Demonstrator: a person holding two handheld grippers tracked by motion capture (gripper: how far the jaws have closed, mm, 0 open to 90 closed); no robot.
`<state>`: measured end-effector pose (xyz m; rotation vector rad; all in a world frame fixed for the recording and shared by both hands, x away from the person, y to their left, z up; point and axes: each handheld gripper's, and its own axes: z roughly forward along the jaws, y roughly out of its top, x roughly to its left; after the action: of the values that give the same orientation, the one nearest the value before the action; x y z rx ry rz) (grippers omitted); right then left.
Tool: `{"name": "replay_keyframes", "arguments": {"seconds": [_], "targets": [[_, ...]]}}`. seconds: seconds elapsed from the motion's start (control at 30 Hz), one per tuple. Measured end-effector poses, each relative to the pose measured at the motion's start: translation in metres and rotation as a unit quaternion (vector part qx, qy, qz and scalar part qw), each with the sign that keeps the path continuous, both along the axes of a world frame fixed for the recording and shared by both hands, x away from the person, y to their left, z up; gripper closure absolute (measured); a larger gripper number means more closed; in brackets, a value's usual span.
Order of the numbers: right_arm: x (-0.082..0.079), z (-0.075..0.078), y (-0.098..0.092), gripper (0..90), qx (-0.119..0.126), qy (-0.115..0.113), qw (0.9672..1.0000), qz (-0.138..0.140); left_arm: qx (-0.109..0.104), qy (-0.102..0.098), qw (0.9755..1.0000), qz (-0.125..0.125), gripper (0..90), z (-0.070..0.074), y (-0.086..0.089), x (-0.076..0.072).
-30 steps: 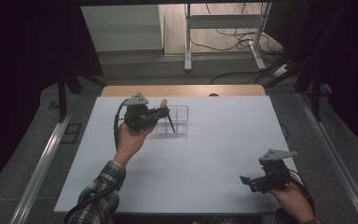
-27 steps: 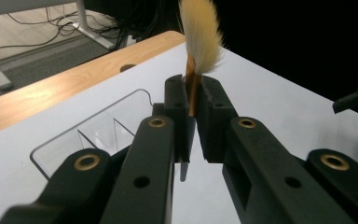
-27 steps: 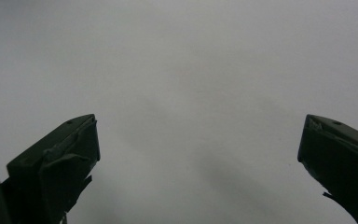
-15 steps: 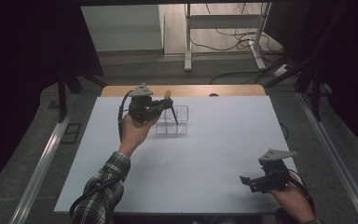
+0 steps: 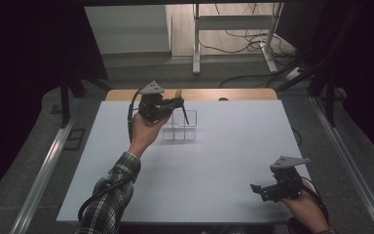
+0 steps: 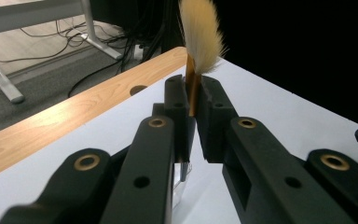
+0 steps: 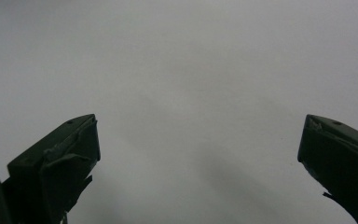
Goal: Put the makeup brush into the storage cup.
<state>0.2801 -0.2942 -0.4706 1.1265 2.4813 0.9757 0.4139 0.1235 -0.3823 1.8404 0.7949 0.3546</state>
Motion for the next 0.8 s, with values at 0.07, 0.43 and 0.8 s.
{"name": "replay_keyframes", "arguments": {"seconds": [0.07,0.43,0.8], "targets": [[0.0,0.0,0.0,0.0,0.0,-0.001,1.0,0.001,0.001,-0.001,1.0,0.001,83.5,0.0,-0.001,0.002],[0.0,0.0,0.0,0.0,-0.002,0.0,1.0,0.003,0.004,-0.003,1.0,0.006,83.5,0.003,-0.007,0.012],[0.001,-0.001,0.0,0.0,-0.003,0.001,1.0,0.005,0.011,0.004,0.9998,0.019,83.5,-0.002,-0.014,0.027]]}}
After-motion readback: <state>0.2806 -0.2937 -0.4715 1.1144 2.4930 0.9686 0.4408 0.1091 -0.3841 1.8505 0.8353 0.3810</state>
